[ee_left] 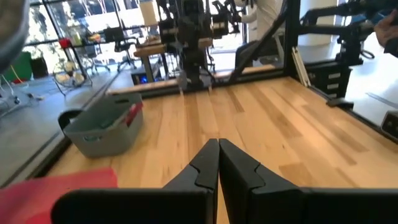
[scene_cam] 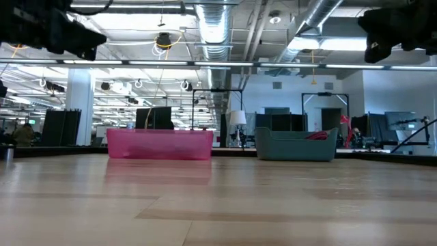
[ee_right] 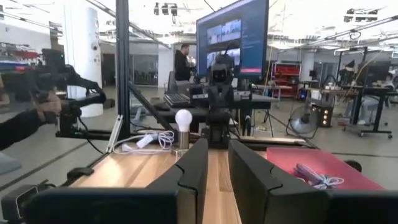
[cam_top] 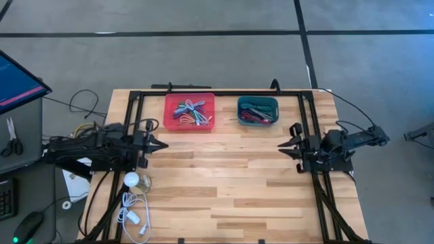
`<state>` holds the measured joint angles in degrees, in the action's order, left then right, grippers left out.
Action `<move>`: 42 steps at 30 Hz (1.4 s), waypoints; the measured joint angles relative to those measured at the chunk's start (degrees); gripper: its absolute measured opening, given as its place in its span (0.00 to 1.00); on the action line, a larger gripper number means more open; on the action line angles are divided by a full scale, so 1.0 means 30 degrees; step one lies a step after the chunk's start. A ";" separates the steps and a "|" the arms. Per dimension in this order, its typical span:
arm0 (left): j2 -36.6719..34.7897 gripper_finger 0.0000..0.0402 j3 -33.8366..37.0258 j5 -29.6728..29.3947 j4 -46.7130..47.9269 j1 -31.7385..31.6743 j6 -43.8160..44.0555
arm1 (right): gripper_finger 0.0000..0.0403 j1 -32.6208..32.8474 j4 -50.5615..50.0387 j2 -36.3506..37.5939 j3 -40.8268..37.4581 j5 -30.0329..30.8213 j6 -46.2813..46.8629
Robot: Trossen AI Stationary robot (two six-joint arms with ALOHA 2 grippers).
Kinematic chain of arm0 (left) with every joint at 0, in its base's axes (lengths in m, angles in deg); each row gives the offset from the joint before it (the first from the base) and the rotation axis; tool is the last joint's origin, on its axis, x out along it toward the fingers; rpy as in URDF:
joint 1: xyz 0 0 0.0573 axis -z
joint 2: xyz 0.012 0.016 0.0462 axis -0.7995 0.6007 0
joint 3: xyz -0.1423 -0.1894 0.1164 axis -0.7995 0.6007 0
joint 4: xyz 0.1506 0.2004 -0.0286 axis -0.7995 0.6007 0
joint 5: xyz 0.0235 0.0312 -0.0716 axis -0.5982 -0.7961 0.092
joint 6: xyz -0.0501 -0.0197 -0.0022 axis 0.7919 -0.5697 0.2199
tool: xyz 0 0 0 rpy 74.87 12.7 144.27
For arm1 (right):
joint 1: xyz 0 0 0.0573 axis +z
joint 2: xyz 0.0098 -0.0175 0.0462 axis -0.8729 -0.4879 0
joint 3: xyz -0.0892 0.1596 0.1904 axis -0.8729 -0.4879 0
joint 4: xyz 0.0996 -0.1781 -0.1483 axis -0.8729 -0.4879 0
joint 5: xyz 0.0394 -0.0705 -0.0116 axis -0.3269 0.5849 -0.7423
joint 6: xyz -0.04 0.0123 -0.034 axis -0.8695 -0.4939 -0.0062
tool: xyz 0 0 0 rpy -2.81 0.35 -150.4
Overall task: Pick & Place USB Port
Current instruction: Return to Home Position
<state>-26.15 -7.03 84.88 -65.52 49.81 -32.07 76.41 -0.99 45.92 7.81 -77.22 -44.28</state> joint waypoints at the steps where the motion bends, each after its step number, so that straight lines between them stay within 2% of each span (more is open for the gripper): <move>1: 0.0000 0.03 0.0206 0.0000 -0.0040 0.0000 0.0000 | 0.14 -0.0007 0.0014 0.0000 0.0000 0.0000 -0.0007; 14: 0.0000 0.03 0.2188 -0.0015 -0.1182 -0.0004 0.0156 | 0.14 0.0000 -0.1027 0.0015 0.0007 -0.0029 0.0029; 19: 0.0004 0.03 0.2473 -0.0015 -0.1342 0.0000 0.0160 | 0.14 0.0000 -0.0948 0.0015 -0.0145 -0.0044 0.0024; 23: 0.0000 0.03 0.2470 -0.0015 -0.1474 -0.0004 0.0153 | 0.14 0.0000 -0.0182 0.0012 -0.1254 -0.0050 0.0197; 35: 0.0000 0.03 0.2496 -0.0013 -0.1519 -0.0007 0.0229 | 0.14 -0.0007 -0.1077 0.0015 -0.1260 -0.0044 0.0488; 42: 0.0022 0.03 0.3709 -0.0035 -0.2601 -0.0007 0.1020 | 0.14 0.0000 -0.1307 0.0015 -0.1269 -0.0051 0.0492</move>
<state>-26.08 4.10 84.78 -73.32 49.79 -29.01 76.41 -4.91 45.96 4.01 -77.37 -42.80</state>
